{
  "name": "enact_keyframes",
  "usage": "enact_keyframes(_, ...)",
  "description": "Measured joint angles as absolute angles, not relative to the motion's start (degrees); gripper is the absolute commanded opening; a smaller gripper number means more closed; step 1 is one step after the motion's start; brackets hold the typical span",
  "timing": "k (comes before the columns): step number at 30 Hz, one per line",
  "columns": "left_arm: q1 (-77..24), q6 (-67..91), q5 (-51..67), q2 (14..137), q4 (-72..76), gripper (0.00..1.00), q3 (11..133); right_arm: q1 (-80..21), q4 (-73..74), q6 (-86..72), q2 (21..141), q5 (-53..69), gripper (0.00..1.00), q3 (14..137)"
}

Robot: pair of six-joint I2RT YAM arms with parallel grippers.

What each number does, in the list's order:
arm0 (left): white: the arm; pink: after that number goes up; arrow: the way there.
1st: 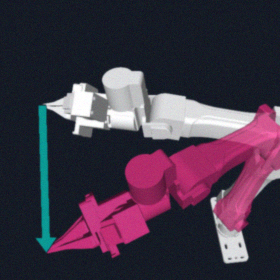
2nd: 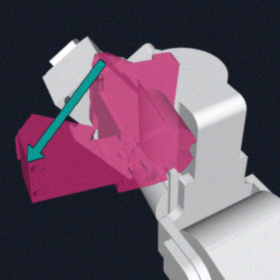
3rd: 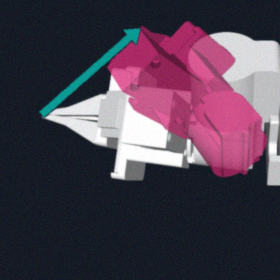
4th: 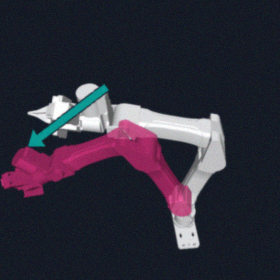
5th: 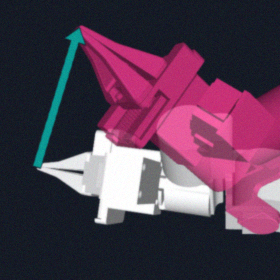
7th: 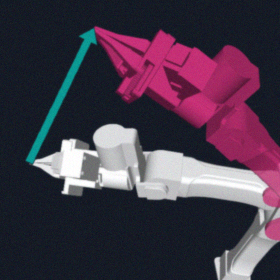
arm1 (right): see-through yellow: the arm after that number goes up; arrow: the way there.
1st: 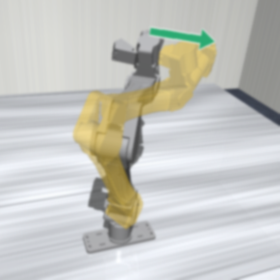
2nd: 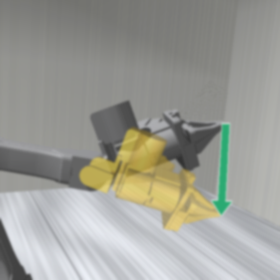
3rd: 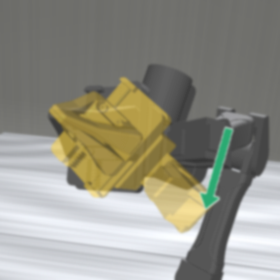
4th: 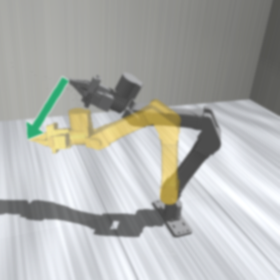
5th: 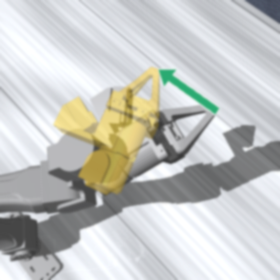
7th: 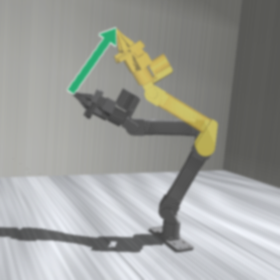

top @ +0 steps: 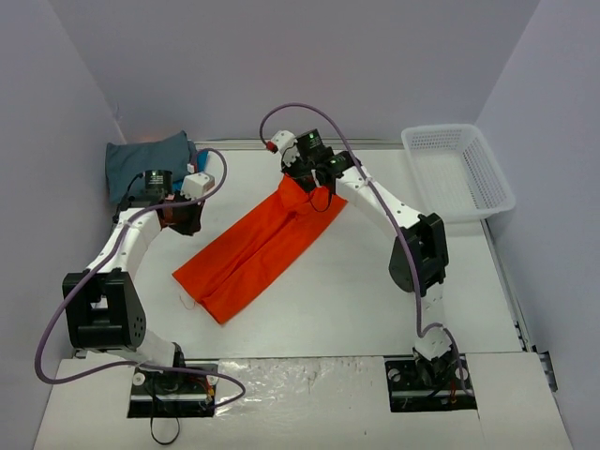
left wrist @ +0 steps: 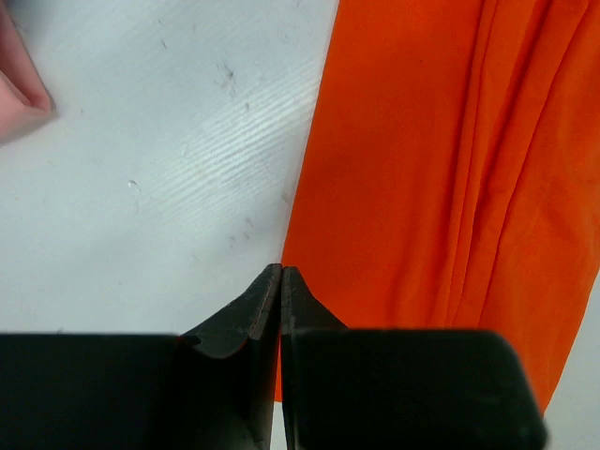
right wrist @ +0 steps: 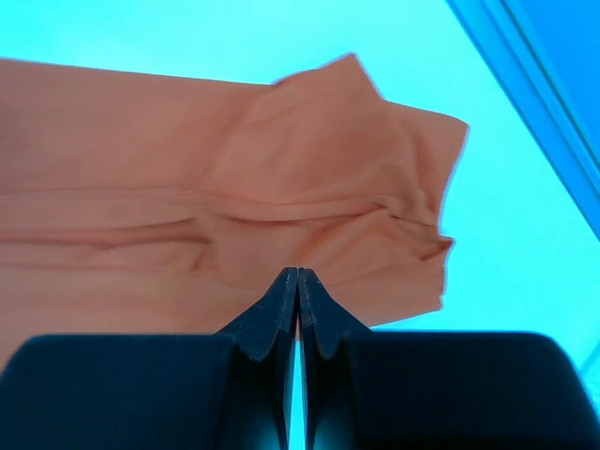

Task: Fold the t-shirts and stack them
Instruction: Rotate the tshirt 90 degrees

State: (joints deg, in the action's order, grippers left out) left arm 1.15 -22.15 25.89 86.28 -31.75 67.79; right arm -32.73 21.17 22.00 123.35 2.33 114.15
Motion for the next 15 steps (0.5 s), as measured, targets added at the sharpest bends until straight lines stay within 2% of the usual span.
enact_keyframes(5, 2.3, -21.2, 25.3, 85.7, -30.3, 0.02, 65.1, -37.6, 21.5, 23.1, 119.6, 6.5, 0.00, 107.8)
enact_keyframes(15, 7.6, -17.3, 23.8, 80.6, -26.1, 0.02, 64.7, -46.8, 25.4, 24.5, 125.7, 8.4, 0.00, 106.4)
